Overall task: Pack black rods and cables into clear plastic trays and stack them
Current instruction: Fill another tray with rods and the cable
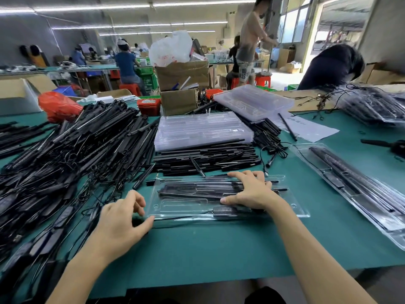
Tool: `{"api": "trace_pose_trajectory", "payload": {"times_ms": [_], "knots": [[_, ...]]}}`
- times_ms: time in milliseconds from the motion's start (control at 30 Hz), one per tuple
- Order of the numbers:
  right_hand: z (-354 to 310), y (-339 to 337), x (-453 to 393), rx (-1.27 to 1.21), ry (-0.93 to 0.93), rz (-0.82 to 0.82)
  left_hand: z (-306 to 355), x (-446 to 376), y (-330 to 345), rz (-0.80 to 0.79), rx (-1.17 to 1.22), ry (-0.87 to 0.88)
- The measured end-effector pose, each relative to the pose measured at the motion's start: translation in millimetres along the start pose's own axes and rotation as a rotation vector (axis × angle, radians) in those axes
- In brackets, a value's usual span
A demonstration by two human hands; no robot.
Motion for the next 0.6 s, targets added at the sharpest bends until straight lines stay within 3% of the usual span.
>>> {"api": "trace_pose_trajectory", "payload": {"times_ms": [100,300,600], "knots": [[1.0,1.0,-2.0,-0.012,0.008,0.018,0.4,1.3,-1.5,0.107,-0.07,0.013],[3.5,0.3,-4.2,-0.032,0.014,0.013,-12.6,-1.8,-2.5,0.02,0.082,0.016],[5.2,-3.4,-2.3,-0.1,-0.007,-0.011,-14.1,-9.1,-10.1,-0.051,0.034,-0.033]]}}
Point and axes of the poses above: each hand's wrist, its own x-axis away from the middle knuckle, its own y-axis out of the palm, z = x × y, the point moved 4 cm from there along -x, towards the middle knuckle, and after that the axes turned 4 degrees about z, right-handed, at the moved point
